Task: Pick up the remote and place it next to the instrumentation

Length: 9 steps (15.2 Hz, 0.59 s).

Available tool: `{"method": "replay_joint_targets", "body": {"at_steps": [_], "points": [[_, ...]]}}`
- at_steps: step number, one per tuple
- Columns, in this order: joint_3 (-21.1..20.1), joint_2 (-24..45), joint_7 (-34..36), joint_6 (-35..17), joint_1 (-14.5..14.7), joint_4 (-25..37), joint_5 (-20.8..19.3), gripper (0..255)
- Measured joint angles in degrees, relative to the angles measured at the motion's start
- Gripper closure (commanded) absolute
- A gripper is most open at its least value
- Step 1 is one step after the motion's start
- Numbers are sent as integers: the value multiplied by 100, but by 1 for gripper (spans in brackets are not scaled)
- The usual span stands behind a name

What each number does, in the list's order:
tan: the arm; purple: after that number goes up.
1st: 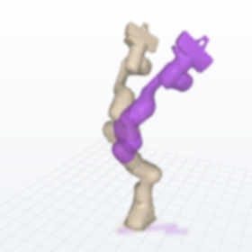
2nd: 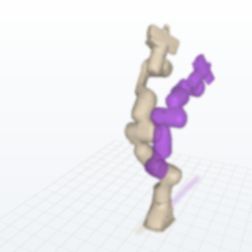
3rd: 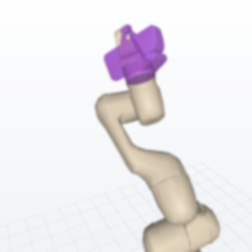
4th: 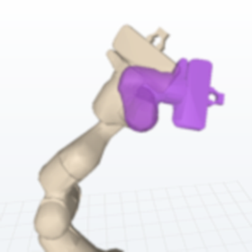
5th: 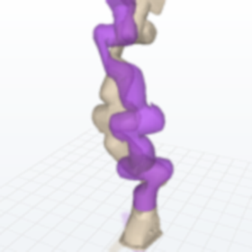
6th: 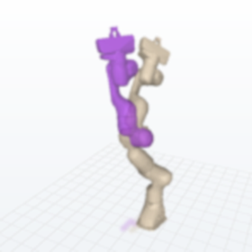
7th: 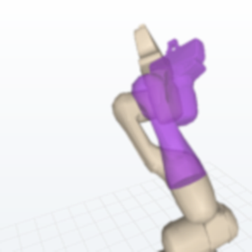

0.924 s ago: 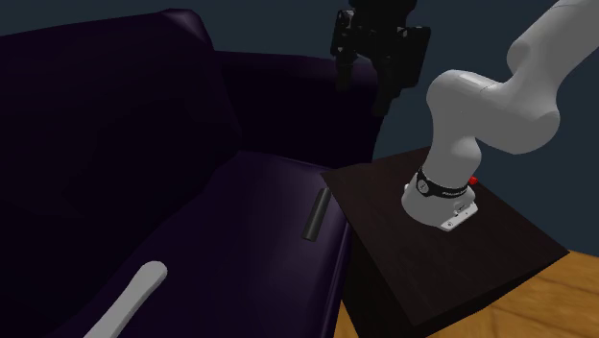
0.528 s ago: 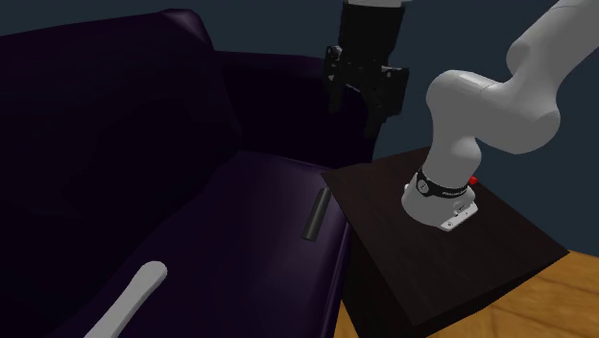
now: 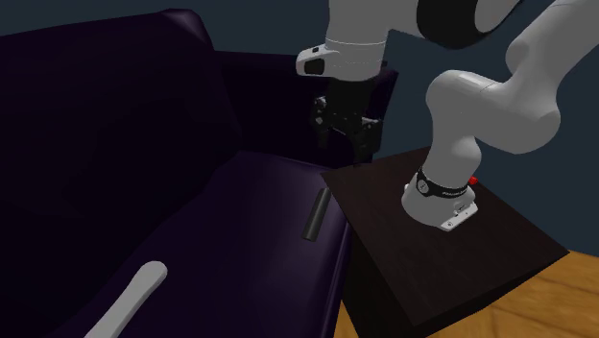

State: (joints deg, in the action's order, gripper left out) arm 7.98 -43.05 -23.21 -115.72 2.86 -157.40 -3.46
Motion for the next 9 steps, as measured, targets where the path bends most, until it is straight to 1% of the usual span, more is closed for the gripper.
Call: {"method": "replay_joint_targets", "body": {"at_steps": [1,5,6,9], "points": [[82,35,-172,-178,4,-165,-58,0],[526,548,-962,-1028,-25,-591,-340,0],[604,750,-1121,-1254,17,-634,-371,0],[942,1292,-1725,-1910,24,-808,-541,0]]}}
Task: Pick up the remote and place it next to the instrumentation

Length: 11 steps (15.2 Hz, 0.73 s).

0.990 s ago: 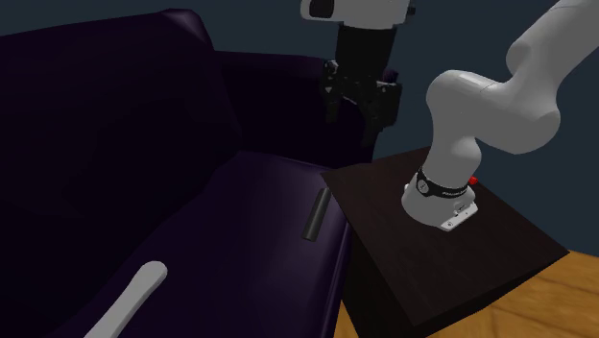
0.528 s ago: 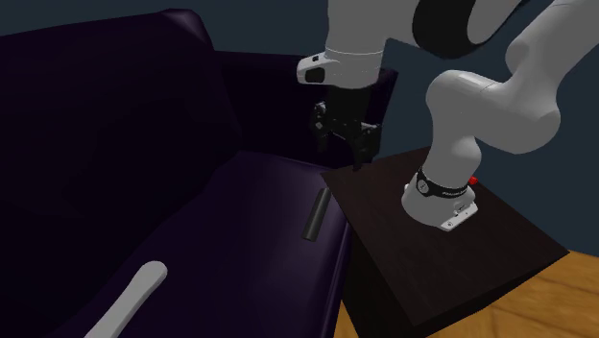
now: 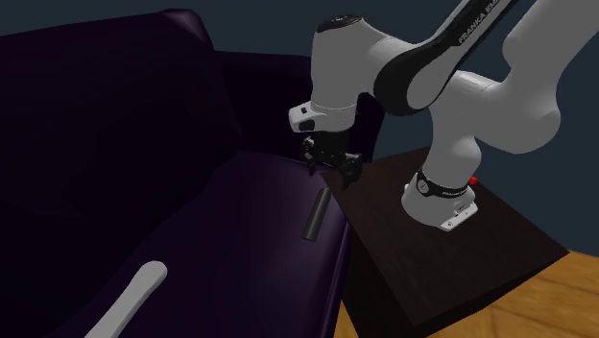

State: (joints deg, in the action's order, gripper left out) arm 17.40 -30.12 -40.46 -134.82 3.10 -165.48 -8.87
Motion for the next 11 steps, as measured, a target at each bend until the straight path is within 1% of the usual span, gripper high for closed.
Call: {"method": "replay_joint_targets", "body": {"at_steps": [1,3,5,7,8,11], "points": [[141,322,-225,-297,36,-4,-27,0],[373,707,-650,-779,58,-135,-99,0],[643,1354,-1154,-1316,219,-72,4,0],[903,2007,-1753,-1842,437,0,275,0],[965,2157,-1938,-1977,480,-1,363,0],[1047,2616,-2338,-2379,672,16,812,0]]}}
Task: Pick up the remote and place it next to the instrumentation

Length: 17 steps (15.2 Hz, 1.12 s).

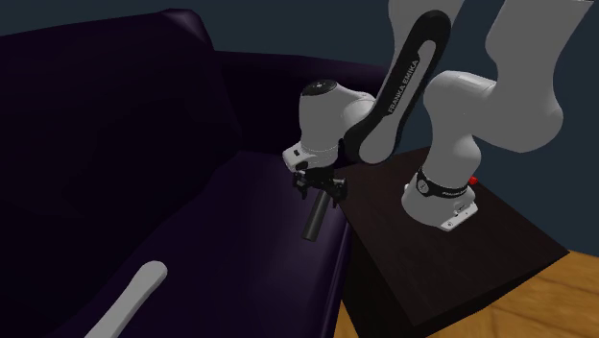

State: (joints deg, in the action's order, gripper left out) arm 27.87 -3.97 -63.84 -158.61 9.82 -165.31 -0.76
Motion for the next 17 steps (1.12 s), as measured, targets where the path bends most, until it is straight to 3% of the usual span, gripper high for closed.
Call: {"method": "replay_joint_targets", "body": {"at_steps": [5,11,12,17], "points": [[-82,611,-721,-489,180,44,997,0],[-112,669,-803,-534,179,51,1113,0],[-113,670,-804,-534,178,52,1115,255],[-109,669,-823,-551,169,78,1139,255]]}}
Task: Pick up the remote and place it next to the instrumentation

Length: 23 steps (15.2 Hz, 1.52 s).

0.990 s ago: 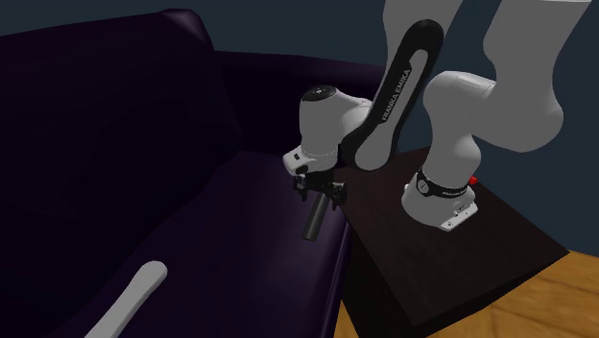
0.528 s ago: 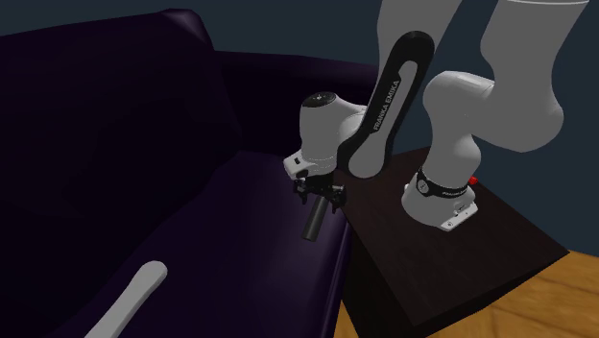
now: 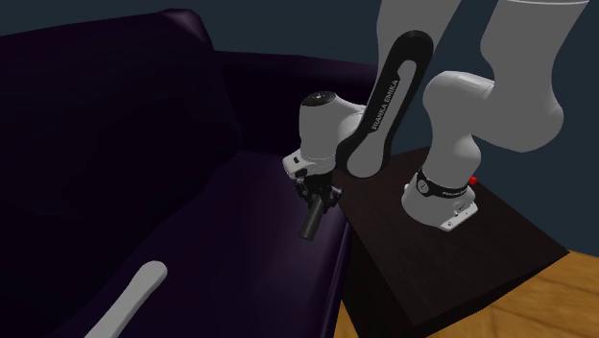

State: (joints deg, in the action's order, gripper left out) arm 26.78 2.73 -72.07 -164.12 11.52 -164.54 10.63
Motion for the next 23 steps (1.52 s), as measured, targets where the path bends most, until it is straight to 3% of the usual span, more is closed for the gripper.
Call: {"method": "replay_joint_targets", "body": {"at_steps": [5,11,15,22,23], "points": [[2,-4,15,-1,4,-3,-9,255],[189,-691,824,541,-130,-96,-1184,255],[108,-1210,1216,1026,-327,-91,-1715,255],[-83,-2031,1549,1855,-595,-56,-2155,255],[-82,-1944,1534,1886,-529,65,-2084,255]]}}
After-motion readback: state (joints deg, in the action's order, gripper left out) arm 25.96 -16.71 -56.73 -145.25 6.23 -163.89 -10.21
